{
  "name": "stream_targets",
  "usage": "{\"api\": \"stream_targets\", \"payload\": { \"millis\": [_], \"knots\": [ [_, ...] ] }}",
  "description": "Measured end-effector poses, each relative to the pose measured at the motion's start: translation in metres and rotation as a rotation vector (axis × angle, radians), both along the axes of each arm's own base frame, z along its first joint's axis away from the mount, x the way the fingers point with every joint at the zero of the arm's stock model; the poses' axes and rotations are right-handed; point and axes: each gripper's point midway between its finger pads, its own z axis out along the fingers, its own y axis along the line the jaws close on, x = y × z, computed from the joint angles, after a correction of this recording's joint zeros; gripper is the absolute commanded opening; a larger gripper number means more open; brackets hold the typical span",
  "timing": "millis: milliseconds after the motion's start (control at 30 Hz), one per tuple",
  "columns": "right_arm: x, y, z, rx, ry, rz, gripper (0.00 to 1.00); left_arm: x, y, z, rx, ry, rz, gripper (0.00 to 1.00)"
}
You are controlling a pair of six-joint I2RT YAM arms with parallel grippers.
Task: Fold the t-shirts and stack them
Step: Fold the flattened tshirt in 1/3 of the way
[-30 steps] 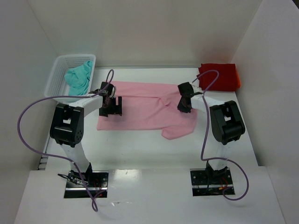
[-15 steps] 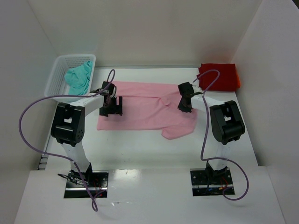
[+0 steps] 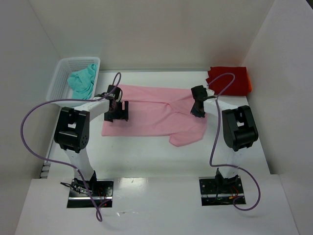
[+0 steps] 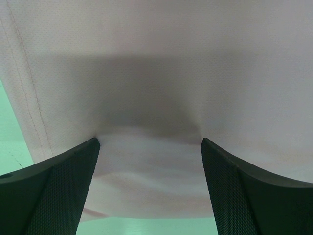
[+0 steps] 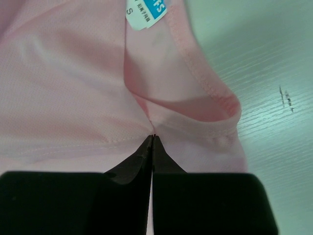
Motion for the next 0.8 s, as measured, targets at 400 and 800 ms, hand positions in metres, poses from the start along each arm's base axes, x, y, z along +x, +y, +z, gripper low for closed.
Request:
{"api": "stream_targets", "payload": {
  "millis": [400,800],
  "knots": [
    [0.001,0.001,0.007,0.014,-0.009,0.03,0.65,0.001,0.0,0.0,0.002,0.002,0.001,0.92],
    [0.086,-0.048,0.135,0.086,-0.391,-0.02,0.14,0.049,-0.012,0.058,-0.047,-0.161,-0.011,0.95]
  ]
}}
